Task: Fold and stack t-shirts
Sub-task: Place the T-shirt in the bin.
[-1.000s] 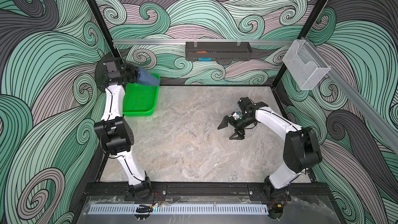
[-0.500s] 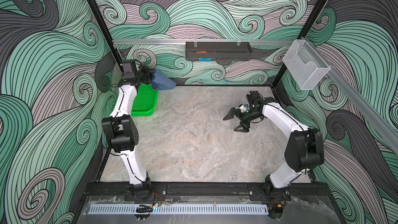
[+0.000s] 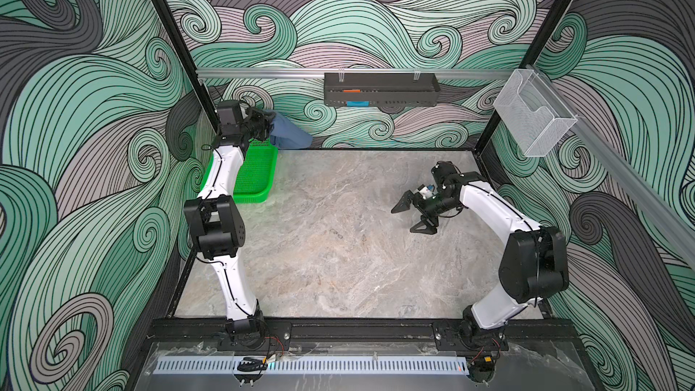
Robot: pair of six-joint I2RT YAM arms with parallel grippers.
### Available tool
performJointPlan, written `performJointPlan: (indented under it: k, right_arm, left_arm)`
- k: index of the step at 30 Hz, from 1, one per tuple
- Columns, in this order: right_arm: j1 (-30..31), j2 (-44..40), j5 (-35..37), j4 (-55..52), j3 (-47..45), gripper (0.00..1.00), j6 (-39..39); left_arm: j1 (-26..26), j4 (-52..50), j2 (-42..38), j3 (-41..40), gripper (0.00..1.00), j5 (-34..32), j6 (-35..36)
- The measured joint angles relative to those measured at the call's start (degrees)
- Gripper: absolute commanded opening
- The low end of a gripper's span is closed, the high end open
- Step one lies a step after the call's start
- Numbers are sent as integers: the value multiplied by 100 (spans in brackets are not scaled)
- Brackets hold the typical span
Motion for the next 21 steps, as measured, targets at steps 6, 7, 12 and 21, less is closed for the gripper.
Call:
performJointPlan:
  k: [6,7,12,21]
  right_arm:
    - [-35,-11,-15,-2,-72,99,-57]
    - [-35,-11,-15,-4,-92,99,-57]
    - [-35,-11,-20,-20,-120,99,-59]
    - [-35,-11,-52,-22,-122,99,-66]
  left_arm:
    - [138,-680,-46,396,0,-422,424]
    - [170,-767,-98,400,0,-514,496]
    - [376,-1185,-367,398,0,-938,787]
    - [828,-1545,-243,634,0,-1128,855]
